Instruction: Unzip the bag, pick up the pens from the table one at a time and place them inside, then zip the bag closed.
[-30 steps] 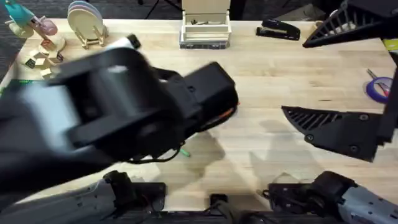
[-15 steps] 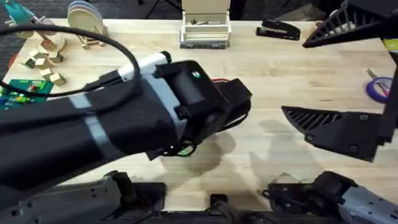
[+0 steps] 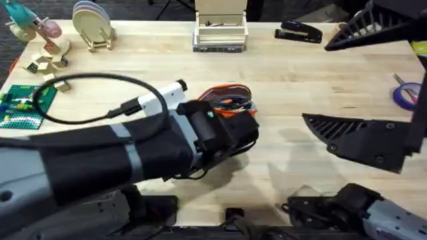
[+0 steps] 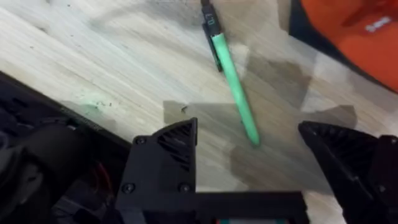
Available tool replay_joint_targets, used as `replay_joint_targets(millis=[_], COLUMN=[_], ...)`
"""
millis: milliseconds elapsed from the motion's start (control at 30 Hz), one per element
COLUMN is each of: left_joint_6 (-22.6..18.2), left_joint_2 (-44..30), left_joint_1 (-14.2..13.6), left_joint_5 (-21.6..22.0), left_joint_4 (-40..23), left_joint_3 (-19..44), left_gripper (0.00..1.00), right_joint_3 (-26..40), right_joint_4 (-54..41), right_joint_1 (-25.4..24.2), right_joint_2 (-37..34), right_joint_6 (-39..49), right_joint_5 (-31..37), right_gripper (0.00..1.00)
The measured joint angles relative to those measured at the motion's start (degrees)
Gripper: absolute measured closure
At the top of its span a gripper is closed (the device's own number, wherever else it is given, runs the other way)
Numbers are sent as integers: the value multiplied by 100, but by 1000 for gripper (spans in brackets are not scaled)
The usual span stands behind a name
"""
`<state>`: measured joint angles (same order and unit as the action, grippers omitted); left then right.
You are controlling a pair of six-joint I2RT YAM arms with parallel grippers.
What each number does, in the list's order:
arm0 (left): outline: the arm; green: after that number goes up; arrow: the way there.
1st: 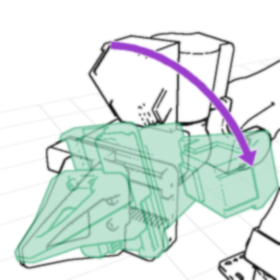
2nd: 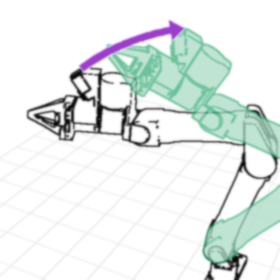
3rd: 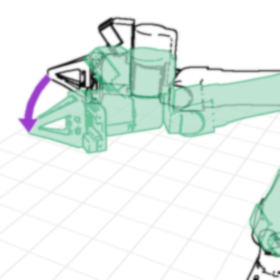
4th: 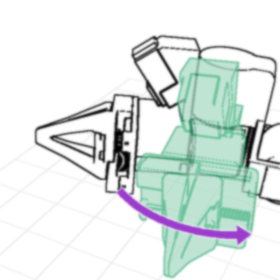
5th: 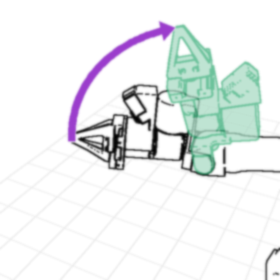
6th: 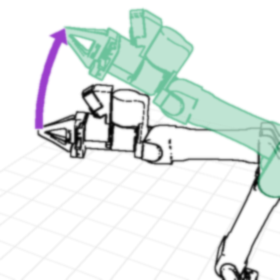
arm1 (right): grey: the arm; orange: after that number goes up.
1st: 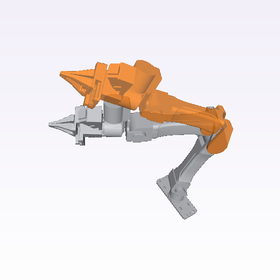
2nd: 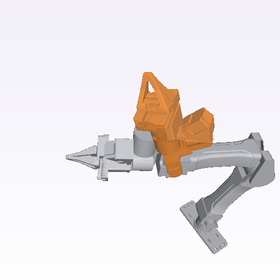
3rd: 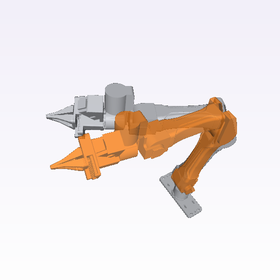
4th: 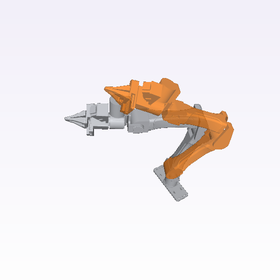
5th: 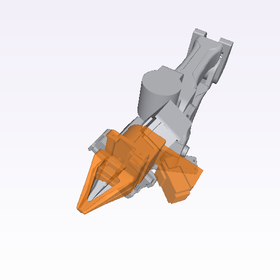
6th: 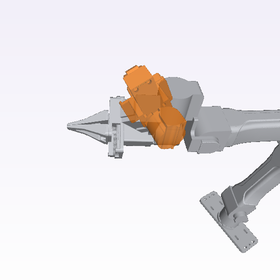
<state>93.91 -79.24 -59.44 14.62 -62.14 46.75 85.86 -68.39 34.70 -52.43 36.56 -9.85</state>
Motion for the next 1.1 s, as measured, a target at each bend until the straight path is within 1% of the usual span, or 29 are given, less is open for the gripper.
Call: replay_joint_targets(millis=[167,233,333,467,567,600,667,733,833,933,1000,1100], left_joint_6=[0,9,20,39,61,67,78,90,109,326,556,740], left_joint_2=[0,23,93,172,173,173,173,173,173,171,145,76], left_joint_1=[0,0,0,0,0,0,0,0,0,0,0,0], left_joint_5=[-28,-25,-20,16,45,53,87,111,115,111,86,49], left_joint_4=[545,686,893,904,940,959,1022,1031,1027,926,599,50], left_joint_3=[-357,-418,-509,-584,-589,-589,-589,-589,-589,-569,-531,-486], left_gripper=[4,47,211,438,664,767,925,952,953,959,960,960], right_joint_3=[0,0,0,0,0,0,0,0,0,0,0,0], right_joint_4=[1,-1,0,1,1,1,0,1,1,1,1,1], right_joint_1=[0,0,0,0,0,0,0,0,0,0,0,0], right_joint_2=[-1,-1,-1,-1,0,-1,-1,-1,-1,1,0,0], right_joint_6=[15,20,31,34,35,35,35,37,37,41,50,52], right_joint_5=[0,0,0,0,0,0,0,0,0,0,0,0], right_gripper=[5,5,5,5,5,5,5,5,5,5,5,5])
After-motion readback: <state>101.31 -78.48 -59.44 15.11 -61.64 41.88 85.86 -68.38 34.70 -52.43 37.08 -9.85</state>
